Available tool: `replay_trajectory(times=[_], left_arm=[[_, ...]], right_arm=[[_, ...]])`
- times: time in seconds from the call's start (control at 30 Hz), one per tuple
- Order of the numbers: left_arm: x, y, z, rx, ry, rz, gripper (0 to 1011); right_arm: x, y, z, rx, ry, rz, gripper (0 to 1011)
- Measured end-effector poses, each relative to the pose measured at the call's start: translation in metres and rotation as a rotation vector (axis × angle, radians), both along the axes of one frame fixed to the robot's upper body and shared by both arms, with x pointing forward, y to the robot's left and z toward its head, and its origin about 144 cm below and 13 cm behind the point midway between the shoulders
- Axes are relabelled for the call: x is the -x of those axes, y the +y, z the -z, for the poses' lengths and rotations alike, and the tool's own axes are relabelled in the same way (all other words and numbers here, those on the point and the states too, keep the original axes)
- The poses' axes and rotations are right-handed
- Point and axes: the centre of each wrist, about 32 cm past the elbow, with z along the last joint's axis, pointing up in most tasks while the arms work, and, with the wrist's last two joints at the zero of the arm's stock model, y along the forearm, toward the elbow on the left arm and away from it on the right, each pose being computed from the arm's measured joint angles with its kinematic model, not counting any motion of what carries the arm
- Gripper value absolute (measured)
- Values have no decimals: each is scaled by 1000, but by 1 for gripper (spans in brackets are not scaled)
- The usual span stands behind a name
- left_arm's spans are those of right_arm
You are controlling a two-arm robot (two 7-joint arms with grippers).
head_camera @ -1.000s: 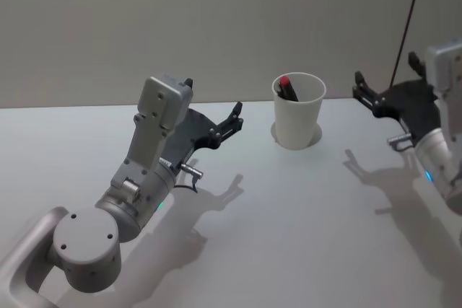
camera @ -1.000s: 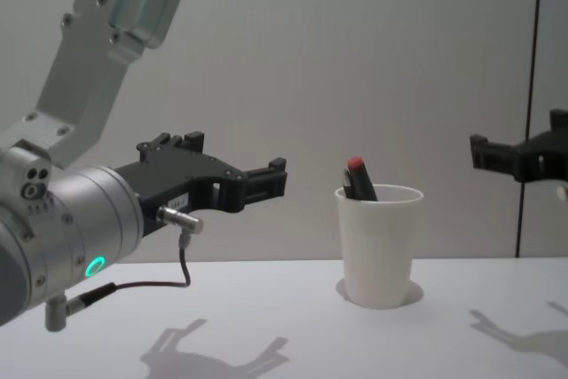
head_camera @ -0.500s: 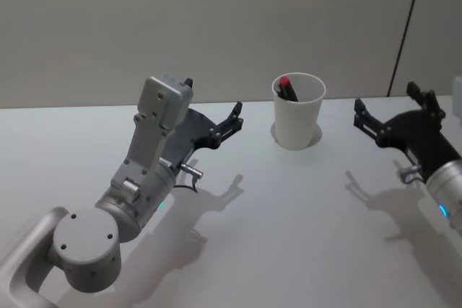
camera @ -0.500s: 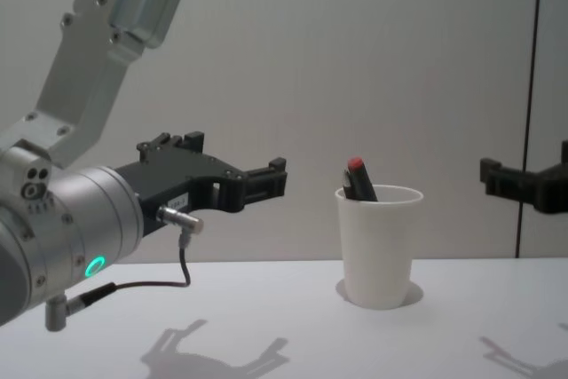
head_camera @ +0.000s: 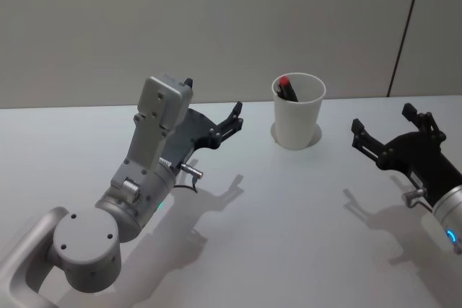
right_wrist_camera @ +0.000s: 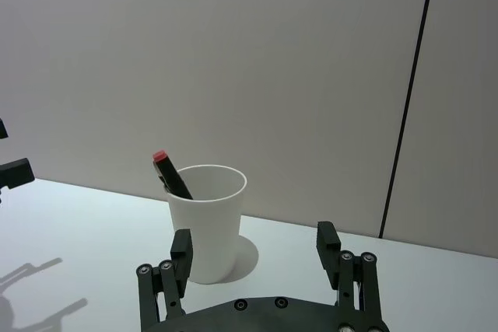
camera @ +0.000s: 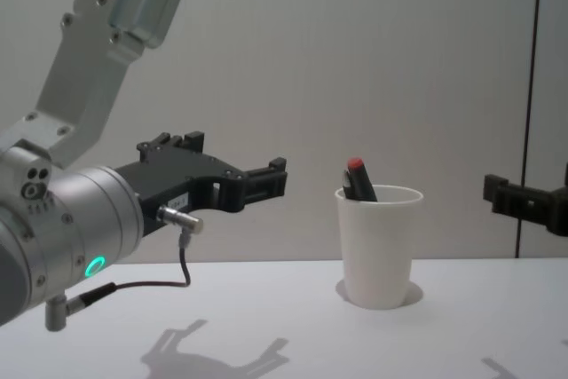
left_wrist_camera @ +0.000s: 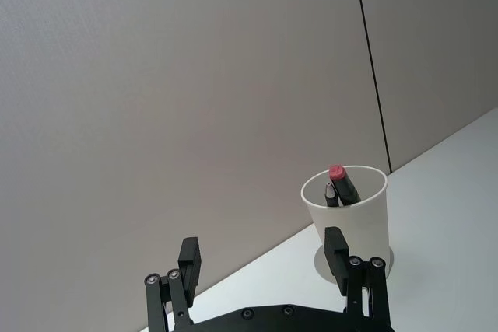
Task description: Place the pen into the pen holder.
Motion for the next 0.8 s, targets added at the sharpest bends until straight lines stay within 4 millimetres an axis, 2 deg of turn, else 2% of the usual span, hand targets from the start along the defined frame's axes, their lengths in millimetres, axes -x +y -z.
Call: replay_trajectory(times=[0.8], left_arm=[[0, 0, 0, 0, 0, 0, 1000]], right_arm=[[1, 0, 0, -2, 1, 0, 1001]])
